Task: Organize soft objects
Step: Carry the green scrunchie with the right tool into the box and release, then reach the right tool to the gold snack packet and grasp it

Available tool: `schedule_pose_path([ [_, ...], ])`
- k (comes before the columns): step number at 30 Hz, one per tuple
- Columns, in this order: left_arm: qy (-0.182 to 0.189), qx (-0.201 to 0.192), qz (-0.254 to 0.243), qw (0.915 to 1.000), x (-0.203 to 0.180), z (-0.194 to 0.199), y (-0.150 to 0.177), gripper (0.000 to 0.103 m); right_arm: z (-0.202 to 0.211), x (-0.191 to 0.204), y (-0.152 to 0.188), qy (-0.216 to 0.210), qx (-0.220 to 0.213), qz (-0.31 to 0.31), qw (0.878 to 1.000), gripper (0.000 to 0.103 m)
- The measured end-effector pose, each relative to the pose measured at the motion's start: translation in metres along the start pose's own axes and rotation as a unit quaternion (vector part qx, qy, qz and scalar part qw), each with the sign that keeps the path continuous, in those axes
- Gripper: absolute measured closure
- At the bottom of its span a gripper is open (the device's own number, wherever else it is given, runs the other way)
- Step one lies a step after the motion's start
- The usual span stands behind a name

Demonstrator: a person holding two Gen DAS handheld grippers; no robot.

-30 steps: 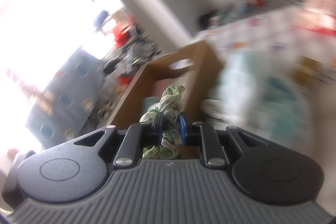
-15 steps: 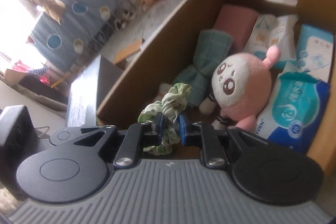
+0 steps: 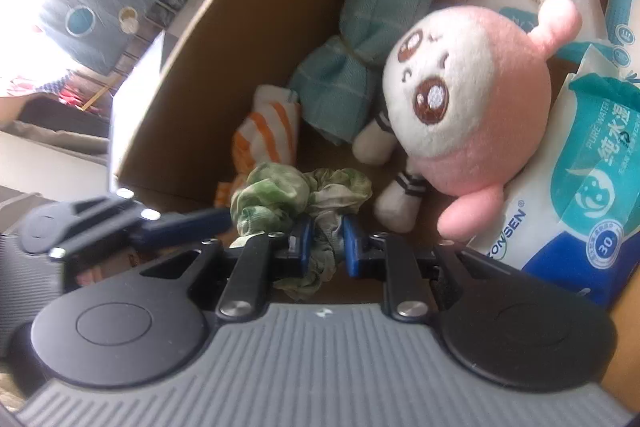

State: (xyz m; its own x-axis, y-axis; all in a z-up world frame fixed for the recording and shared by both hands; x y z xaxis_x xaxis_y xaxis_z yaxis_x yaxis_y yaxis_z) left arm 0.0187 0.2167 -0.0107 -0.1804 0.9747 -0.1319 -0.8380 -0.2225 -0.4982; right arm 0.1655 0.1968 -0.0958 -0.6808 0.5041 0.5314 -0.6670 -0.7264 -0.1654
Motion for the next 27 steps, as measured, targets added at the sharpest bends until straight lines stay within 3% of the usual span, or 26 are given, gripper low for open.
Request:
schedule_pose_path([
  [10, -0.003, -0.037, -0.001, 0.9993, 0.002, 0.017, 0.0, 0.043, 0.012, 0.003, 0.001, -0.011, -0.029, -0.012, 0.999, 0.072],
  [21, -0.002, -0.041, 0.011, 0.9991, 0.0, 0.018, 0.001, 0.043, 0.056, 0.002, 0.009, -0.019, -0.096, -0.021, 0.995, 0.069],
  [27, 0.006, -0.052, 0.012, 0.9985, -0.007, 0.022, -0.002, 0.042, 0.085, -0.002, 0.02, -0.056, -0.143, -0.037, 0.988, 0.068],
])
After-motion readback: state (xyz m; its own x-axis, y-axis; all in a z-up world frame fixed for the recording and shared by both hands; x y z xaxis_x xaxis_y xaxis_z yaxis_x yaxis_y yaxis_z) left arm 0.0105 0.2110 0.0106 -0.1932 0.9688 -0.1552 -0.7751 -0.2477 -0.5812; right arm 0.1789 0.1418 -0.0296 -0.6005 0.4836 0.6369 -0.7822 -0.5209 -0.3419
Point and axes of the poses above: each gripper's, at about its wrist camera, not at the fingertips, and z roughly against the way its jaws point, x to its left, y to its underside, the point moved 4 cm from there along -z, roughly the way its jaws point, and after that the axes turned 4 degrees about x, right-handed, at the moved point
